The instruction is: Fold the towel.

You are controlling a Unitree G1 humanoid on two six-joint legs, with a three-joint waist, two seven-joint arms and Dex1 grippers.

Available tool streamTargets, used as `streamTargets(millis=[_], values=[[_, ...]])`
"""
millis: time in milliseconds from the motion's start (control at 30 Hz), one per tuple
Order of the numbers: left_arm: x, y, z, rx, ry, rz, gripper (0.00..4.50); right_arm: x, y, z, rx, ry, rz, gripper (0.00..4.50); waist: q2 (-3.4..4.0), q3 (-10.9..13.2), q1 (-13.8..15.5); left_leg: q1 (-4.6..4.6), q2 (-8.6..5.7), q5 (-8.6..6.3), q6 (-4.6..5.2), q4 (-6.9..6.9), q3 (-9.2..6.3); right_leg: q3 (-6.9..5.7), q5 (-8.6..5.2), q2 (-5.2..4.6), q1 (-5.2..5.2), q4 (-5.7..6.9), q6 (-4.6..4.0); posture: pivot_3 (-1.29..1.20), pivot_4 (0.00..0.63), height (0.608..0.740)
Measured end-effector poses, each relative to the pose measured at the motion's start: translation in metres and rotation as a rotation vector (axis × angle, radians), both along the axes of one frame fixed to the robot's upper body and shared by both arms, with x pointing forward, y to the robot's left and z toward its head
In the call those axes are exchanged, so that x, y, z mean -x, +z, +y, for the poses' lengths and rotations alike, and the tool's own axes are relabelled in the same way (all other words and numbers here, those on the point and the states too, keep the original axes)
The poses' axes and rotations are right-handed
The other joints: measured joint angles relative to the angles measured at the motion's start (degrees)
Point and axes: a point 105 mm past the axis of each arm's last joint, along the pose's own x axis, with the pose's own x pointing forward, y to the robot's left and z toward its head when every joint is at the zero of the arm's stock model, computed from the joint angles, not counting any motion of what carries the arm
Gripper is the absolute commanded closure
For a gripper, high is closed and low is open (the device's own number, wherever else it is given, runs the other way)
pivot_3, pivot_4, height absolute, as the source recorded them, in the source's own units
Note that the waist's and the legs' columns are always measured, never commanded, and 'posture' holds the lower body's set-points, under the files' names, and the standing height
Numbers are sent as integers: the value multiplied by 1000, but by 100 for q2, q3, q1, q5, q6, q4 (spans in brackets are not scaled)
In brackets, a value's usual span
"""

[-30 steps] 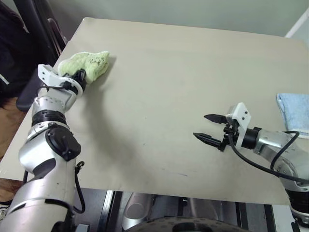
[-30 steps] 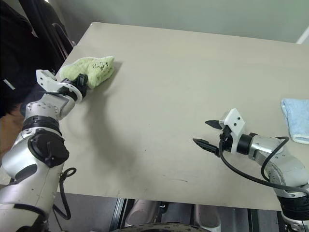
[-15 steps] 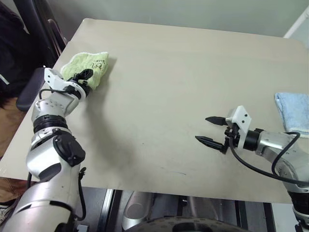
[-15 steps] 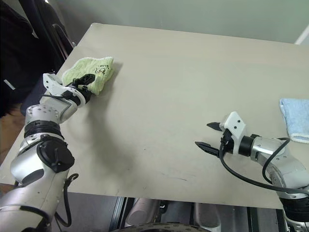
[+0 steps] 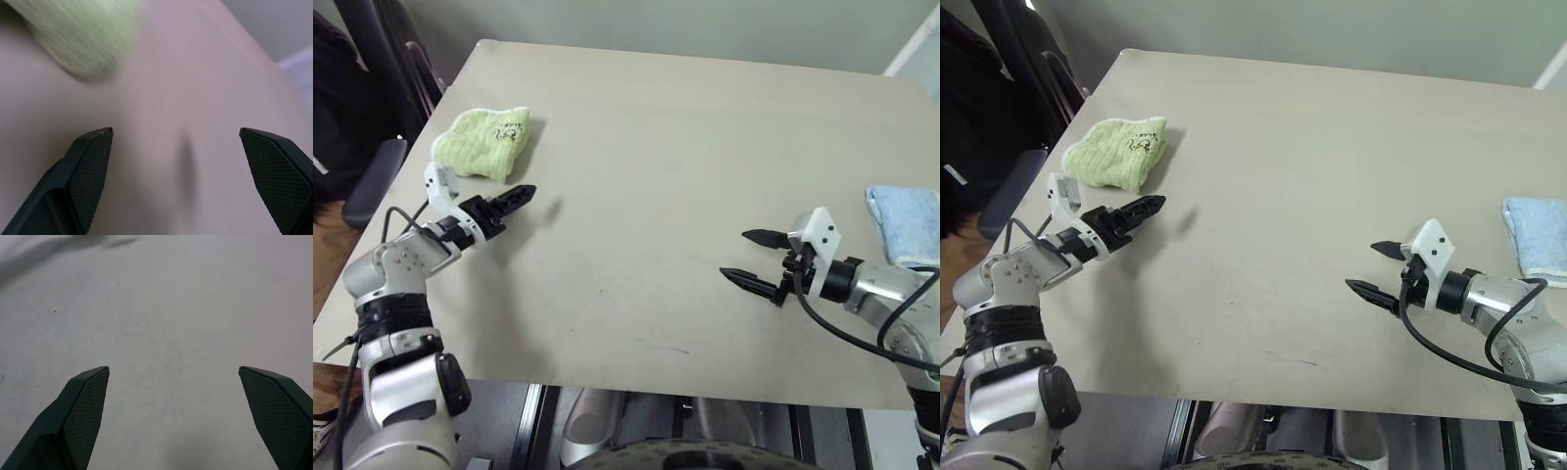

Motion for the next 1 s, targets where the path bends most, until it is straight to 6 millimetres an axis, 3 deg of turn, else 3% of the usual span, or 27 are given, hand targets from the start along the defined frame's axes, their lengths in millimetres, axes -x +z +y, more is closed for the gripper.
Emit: streamTargets(millis=[133, 267, 467, 533, 833, 1000], values=[[8, 27, -23, -18, -119, -196, 20, 1, 6, -6, -30, -19, -5, 0, 0, 0, 41, 6, -2, -30, -53, 0, -6, 1, 2, -2, 10, 1, -1, 0, 150, 733], [16, 48, -68, -61, -328, -408, 20, -5, 18, -13, -86, -81, -59, 0, 0, -1, 39, 9, 0, -25, -49, 0, -8, 1, 7, -4, 10, 2, -5, 0, 150, 733], [40, 43, -139, -79, -669, -681, 20, -7, 25, -18, -147, -129, -75, 0, 0, -1, -2, 10, 3, 0, -5, 0, -8, 0, 15, -6, 7, 0, -7, 0, 150, 733], [49, 43, -151, -73, -749, -767, 20, -5, 25, -18, -166, -138, -47, 0, 0, -1, -17, 10, 4, -2, -4, 0, -7, 0, 14, -5, 7, 0, -6, 0, 150, 733], [52, 40, -142, -124, -823, -857, 20, 4, 22, -16, -188, -146, -4, 0, 1, -1, -78, 4, 11, -18, 24, -3, -5, -1, 11, -4, 6, -5, 2, 0, 150, 733], [62, 23, -144, -209, -930, -831, 20, 11, 13, -20, -183, -146, 23, 0, 1, -1, -72, -7, 10, -26, 34, -2, -4, -1, 7, -5, 2, -11, 7, 0, 150, 733]])
